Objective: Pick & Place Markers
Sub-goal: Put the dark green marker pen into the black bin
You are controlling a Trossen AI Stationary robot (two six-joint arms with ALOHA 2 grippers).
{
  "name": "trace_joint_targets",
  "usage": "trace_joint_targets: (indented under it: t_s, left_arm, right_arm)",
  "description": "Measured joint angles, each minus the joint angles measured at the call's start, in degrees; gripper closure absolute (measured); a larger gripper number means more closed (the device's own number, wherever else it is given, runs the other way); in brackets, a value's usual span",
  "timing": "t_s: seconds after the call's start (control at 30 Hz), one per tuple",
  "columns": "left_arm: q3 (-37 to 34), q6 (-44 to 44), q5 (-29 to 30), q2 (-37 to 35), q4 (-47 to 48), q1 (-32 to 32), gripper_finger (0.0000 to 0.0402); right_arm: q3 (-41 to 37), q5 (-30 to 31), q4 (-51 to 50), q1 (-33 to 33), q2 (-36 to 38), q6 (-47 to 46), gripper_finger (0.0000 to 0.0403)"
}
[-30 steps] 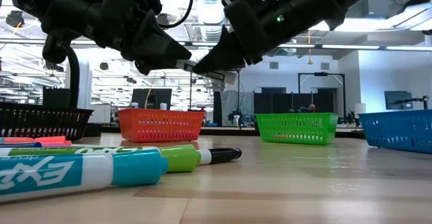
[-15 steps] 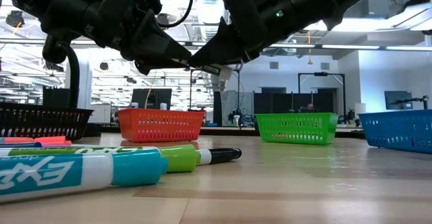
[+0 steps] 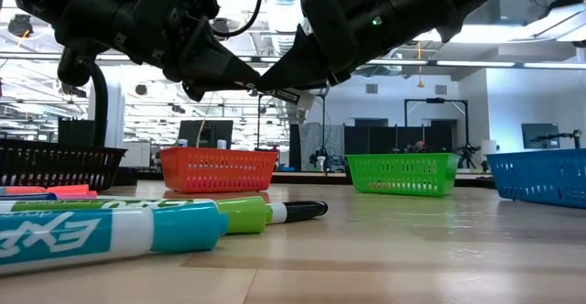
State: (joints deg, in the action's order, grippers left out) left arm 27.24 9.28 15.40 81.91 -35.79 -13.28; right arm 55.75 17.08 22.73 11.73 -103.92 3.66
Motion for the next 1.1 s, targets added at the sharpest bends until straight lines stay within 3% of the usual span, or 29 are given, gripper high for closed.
trace_joint_targets:
  t_s: [0.13, 0.4, 0.67, 0.8, 0.93, 1.1]
  left_arm:
    - [0.0, 0.0, 0.4, 0.1, 0.5, 0.1, 0.0315]
    - [0.0, 0.0, 1.1, 0.1, 0.4, 0.1, 0.0336]
    - [0.0, -2.4, 1.1, -1.5, 2.6, -1.8, 0.0326]
    - [0.0, -1.6, 1.2, -8.5, 11.9, -2.7, 0.0327]
    - [0.0, 1.5, 3.2, -20.2, 23.1, -4.8, 0.0324]
    - [0.0, 13.7, 8.4, -34.0, 42.7, -7.5, 0.0328]
  right_arm:
    - [0.0, -0.2, -1.3, 0.0, 0.0, -0.1, 0.0248]
    - [0.0, -0.4, -4.7, 0.3, 0.0, -1.4, 0.0194]
    - [0.0, -0.4, -10.8, 0.2, 0.0, -4.2, 0.0174]
    - [0.0, -0.4, -12.4, 0.2, 0.0, -5.3, 0.0173]
    - [0.0, -0.4, -12.5, 0.2, 0.0, -6.9, 0.0173]
    - [0.0, -0.4, -12.4, 0.2, 0.0, -6.9, 0.0173]
